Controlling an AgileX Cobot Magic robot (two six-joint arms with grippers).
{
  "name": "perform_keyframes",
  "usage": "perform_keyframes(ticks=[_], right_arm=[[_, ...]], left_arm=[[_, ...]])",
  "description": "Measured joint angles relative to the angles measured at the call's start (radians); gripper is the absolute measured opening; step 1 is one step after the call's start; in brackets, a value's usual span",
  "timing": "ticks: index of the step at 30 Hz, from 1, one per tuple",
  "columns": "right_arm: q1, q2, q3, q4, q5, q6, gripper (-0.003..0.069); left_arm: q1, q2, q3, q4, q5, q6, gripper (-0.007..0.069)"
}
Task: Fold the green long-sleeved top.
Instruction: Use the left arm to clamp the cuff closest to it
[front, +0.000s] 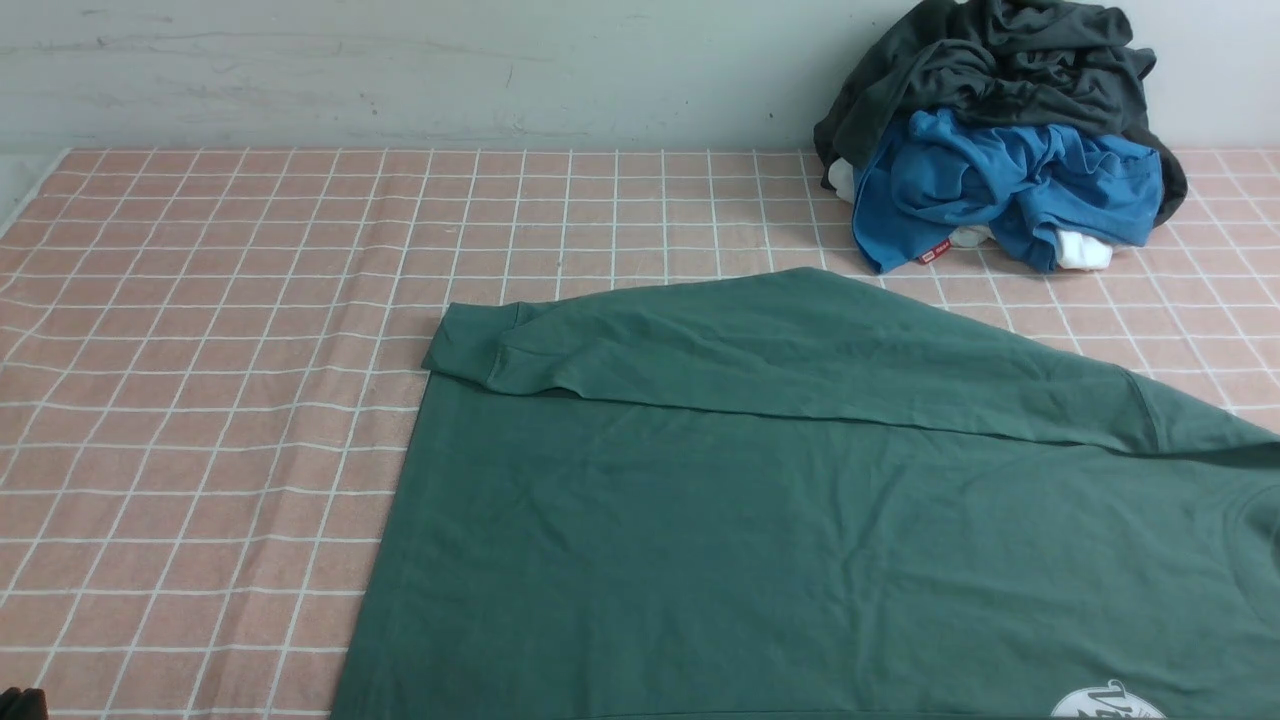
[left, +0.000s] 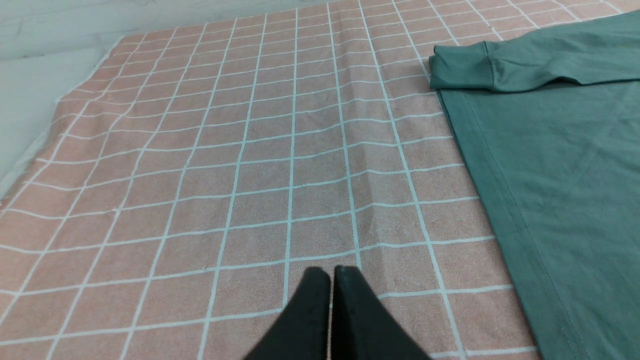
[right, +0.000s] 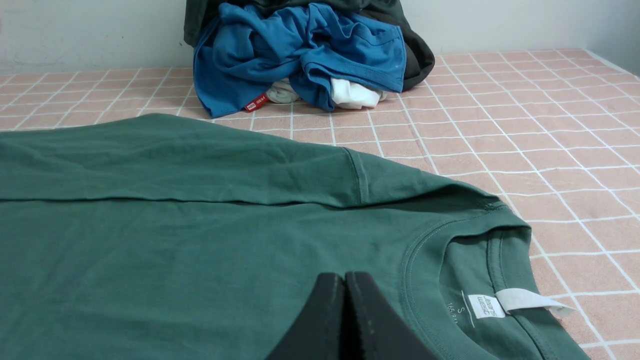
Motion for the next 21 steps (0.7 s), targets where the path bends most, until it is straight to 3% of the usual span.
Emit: perform_keyframes(ticks=[21], right_arm=[[0.000,0.000,0.000,0.013,0.000,0.005,-0.0014]], left_arm=[[0.000,0.000,0.000,0.000,0.000,0.000,-0.0003]])
